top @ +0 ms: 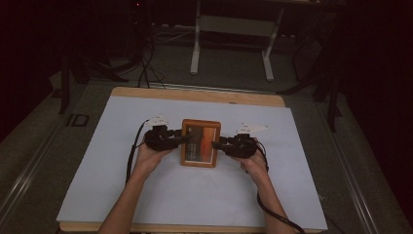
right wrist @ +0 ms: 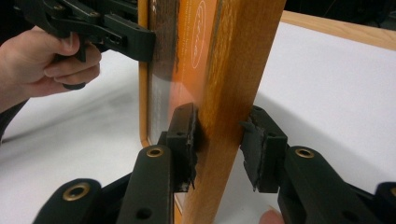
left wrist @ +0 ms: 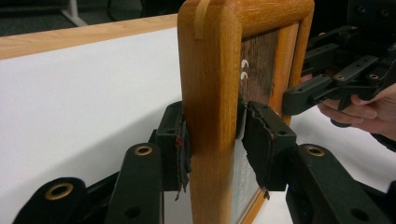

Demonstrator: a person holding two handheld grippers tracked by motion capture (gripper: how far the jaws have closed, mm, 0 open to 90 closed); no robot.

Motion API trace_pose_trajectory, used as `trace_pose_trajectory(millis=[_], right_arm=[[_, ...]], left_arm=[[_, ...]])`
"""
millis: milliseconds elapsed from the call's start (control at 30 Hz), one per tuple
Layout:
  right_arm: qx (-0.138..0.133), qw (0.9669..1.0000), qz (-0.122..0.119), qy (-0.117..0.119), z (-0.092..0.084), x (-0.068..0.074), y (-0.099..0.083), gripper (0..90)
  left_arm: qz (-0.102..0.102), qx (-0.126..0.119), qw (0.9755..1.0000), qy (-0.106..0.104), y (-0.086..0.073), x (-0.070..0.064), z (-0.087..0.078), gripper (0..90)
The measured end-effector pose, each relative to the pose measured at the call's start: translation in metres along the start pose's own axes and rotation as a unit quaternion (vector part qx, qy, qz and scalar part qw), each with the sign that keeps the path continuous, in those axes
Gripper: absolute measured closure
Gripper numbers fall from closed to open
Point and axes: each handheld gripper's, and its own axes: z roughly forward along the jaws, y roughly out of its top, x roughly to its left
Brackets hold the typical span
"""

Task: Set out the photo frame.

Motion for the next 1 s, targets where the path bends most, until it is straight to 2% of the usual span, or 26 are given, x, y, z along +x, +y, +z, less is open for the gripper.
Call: trace_pose_trajectory(millis=[333,567,1000], right_arm=[[0.001,0.9998,0.018,0.008,0.0021,-0.0070,0.0008,65.7],[0.001,0.9998,0.020,0.005,0.0024,-0.0075,0.0010,65.4],[0.004,0.9998,0.017,0.007,0.0006,-0.0058,0.0000,65.7]], left_arm=[[-0.012,0.007,0.9999,-0.002,0.0006,0.0022,0.0010,61.8],[-0.017,0.007,0.9998,-0.005,0.0005,0.0033,0.0010,62.5],[-0.014,0.010,0.9999,0.002,0.0010,0.0021,0.0024,60.1]])
